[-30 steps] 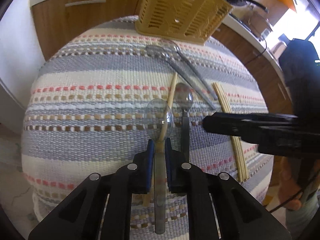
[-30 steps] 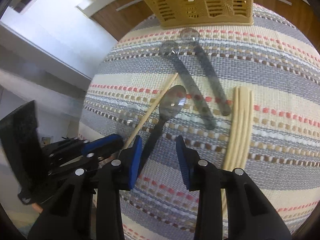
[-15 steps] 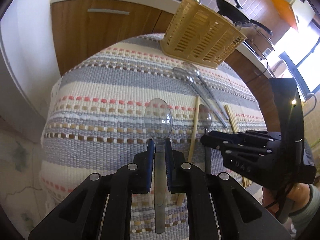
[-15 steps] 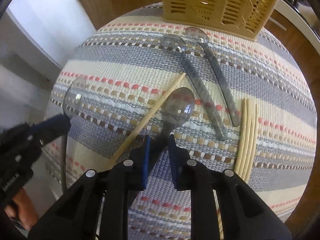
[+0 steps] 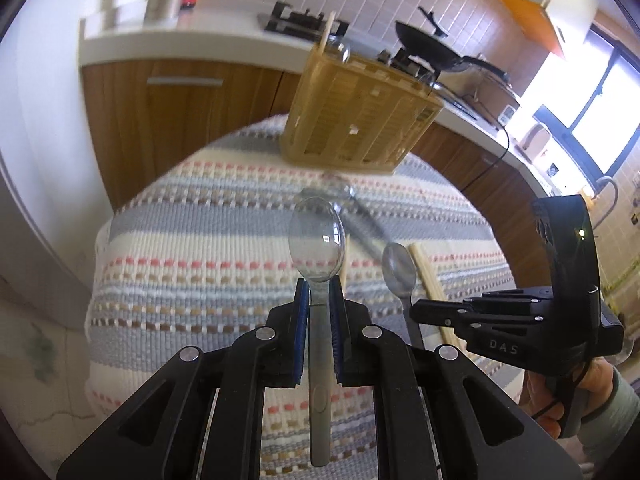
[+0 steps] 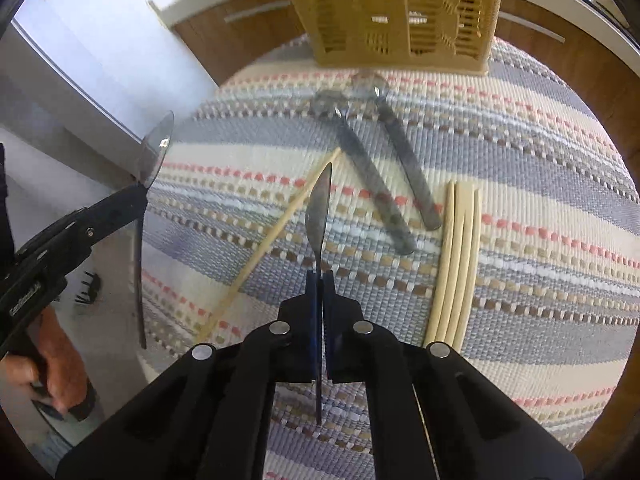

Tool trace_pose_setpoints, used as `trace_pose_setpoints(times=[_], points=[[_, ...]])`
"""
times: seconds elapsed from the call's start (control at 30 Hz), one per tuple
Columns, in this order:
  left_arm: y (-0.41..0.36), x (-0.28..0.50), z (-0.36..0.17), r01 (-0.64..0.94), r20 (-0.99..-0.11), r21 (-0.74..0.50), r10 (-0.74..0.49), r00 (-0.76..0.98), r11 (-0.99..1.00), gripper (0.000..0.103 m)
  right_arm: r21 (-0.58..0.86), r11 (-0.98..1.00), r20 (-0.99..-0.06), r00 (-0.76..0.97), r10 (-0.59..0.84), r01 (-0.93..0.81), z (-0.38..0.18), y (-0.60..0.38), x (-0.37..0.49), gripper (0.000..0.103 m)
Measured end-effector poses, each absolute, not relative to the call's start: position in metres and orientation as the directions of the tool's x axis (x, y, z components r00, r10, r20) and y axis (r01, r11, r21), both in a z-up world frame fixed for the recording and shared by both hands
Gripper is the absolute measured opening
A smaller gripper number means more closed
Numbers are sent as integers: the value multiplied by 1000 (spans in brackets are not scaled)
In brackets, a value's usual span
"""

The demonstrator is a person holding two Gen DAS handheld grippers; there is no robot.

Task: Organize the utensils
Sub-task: 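Carry the clear spoon and knife over the tan basket while both grippers open to drop them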

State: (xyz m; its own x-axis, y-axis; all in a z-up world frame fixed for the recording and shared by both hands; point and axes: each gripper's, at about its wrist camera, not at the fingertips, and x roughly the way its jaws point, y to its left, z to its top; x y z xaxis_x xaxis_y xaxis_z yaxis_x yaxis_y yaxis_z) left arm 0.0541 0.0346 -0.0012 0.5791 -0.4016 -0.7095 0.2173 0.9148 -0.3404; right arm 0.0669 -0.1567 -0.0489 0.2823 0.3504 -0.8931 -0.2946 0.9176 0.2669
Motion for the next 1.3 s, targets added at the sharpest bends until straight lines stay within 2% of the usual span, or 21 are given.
trace_pose_setpoints(times=[0.3,0.57,0.7,0.93,1.07,1.2,1.3], points=[[28,51,45,263,-625,-326,-416,661,908,9,319,893,-766,469,440,-318,16,-192,58,1],[18,58,107,311,-497,-277,-413,763,909,9,308,891,-587,671,454,-333,84,-209,59,1],[12,59,137,333,-424,-255,-414,805,908,8,292,896,-548,709,444,-335,110,-215,63,1],[-4,65,180,343,-305,-225,-400,864,912,9,256,907,-510,750,420,-334,138,-221,70,0],[-10,75,191,354,-274,-215,-404,873,910,8,244,911,-498,763,412,-333,149,-223,79,0],[-8,85,183,358,-295,-235,-417,860,904,8,280,886,-561,686,464,-370,138,-224,93,0],[-4,88,170,357,-318,-234,-418,851,905,8,342,863,-633,588,504,-372,107,-229,106,2]])
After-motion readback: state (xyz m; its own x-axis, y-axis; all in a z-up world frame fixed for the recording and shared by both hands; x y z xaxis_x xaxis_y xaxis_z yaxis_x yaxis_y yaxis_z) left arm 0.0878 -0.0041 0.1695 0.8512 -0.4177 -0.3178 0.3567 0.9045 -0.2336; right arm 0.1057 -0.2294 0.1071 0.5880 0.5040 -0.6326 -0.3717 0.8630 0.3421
